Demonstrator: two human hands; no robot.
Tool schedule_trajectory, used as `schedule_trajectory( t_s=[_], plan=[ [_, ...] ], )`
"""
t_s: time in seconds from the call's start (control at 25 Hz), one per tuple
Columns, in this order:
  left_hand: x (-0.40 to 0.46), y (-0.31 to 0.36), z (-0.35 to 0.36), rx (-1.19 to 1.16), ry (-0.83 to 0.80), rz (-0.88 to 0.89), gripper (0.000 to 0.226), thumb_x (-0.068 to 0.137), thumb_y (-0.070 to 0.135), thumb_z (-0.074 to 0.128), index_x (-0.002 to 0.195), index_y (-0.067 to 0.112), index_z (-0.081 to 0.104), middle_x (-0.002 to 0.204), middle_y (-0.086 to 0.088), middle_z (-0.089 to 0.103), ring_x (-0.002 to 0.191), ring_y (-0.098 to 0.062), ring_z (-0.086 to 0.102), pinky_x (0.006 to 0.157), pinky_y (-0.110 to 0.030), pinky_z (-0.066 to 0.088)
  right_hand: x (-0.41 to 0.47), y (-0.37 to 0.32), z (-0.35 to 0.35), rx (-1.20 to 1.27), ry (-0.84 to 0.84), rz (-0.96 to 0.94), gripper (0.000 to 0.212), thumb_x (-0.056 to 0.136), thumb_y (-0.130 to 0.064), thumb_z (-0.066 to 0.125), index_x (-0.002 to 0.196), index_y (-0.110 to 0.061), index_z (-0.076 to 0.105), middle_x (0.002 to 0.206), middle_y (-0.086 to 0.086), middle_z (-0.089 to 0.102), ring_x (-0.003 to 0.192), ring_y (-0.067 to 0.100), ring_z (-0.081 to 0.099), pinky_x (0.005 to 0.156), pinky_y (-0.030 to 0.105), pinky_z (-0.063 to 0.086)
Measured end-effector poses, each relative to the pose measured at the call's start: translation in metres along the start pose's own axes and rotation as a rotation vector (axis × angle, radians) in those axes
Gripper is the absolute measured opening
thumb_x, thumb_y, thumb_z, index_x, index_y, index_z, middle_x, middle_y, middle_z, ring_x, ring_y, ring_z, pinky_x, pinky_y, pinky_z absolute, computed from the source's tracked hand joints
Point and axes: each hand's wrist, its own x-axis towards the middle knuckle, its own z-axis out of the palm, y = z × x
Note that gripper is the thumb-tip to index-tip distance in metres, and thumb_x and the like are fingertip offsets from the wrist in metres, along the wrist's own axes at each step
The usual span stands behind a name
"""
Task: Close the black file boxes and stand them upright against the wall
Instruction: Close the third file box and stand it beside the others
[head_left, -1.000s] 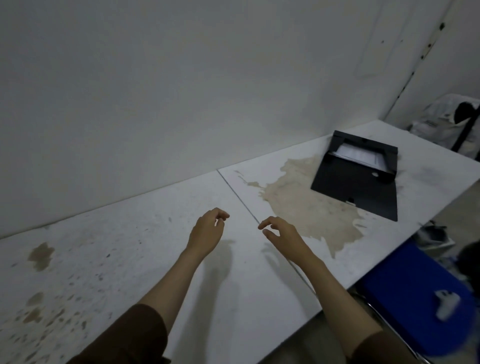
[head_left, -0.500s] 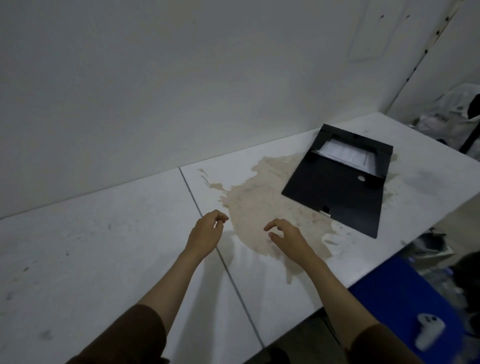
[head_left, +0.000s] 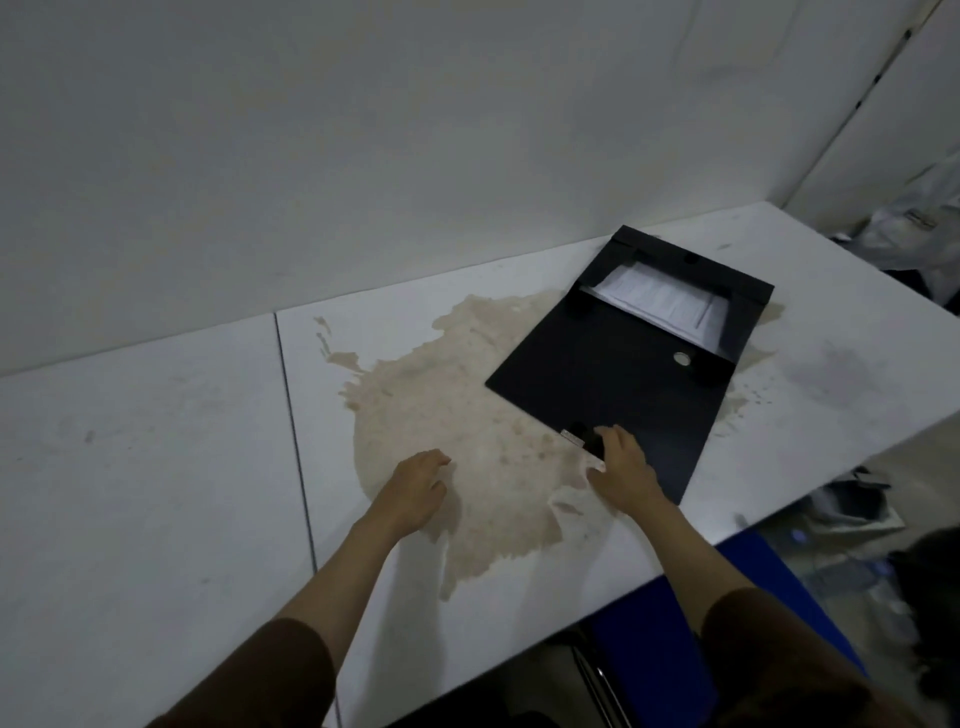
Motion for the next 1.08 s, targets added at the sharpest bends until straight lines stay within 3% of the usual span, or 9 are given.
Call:
schedule_trajectory(
  t_s=[0.16,0.28,0.44,0.68,0.92,1.08],
  plan=[
    [0.013,0.013,0.016,0.174,-0.062,-0.031,0.052,0.096,0.015,0.033,0.146,0.01,0.017,0.159,-0.007,0.007,0.146,-0.023,0.006,0.117,-0.032,0.008,0.015,0.029,-0.013,-0.1,-0.038,0.109,0.075,0.088,-0.032,0.056,0.146,-0.02,0.01,0.158,0.01,0.004,0.145,0.032,0.001,0.115,0.054,0.01],
    [0.023,0.018,0.021,0.26,-0.04,-0.047,0.05,0.096,0.018,0.034,0.144,0.01,0.022,0.159,-0.007,0.008,0.146,-0.023,0.007,0.119,-0.039,0.013,0.018,0.039,-0.009,-0.08,-0.041,0.126,0.077,0.085,-0.039,0.059,0.146,-0.021,0.015,0.157,0.006,0.015,0.145,0.029,0.01,0.114,0.056,0.006],
    [0.039,0.025,0.024,0.226,0.038,-0.056,0.047,0.094,0.017,0.038,0.141,0.01,0.03,0.155,-0.01,0.02,0.144,-0.026,0.015,0.118,-0.039,0.017,0.018,0.042,-0.008,-0.132,0.035,0.023,0.071,0.084,-0.037,0.061,0.143,-0.02,0.027,0.145,0.006,0.036,0.135,0.028,0.031,0.114,0.054,0.011],
    [0.051,0.053,0.031,0.122,0.063,0.011,0.041,0.093,0.013,0.042,0.134,0.01,0.04,0.144,-0.011,0.038,0.135,-0.027,0.029,0.111,-0.035,0.027,0.017,0.018,-0.002,-0.426,-0.111,-0.057,0.056,0.094,-0.019,0.043,0.143,-0.007,0.02,0.15,0.016,0.021,0.134,0.038,0.028,0.101,0.042,0.042],
    [0.048,0.059,0.032,0.047,0.045,0.016,0.039,0.093,0.013,0.041,0.131,0.012,0.044,0.139,-0.012,0.043,0.132,-0.028,0.033,0.109,-0.035,0.031,0.01,0.012,0.003,-0.686,-0.135,-0.147,0.064,0.091,-0.008,0.049,0.142,0.0,0.012,0.146,0.027,0.021,0.133,0.05,0.028,0.099,0.043,0.047],
    [0.039,0.055,0.032,0.006,0.032,0.014,0.037,0.093,0.014,0.04,0.13,0.013,0.046,0.136,-0.012,0.046,0.129,-0.027,0.038,0.108,-0.035,0.034,0.012,0.007,-0.002,-0.835,-0.139,-0.237,0.057,0.091,-0.005,0.046,0.139,0.002,0.017,0.14,0.029,0.03,0.121,0.048,0.047,0.089,0.041,0.053]
  ],
)
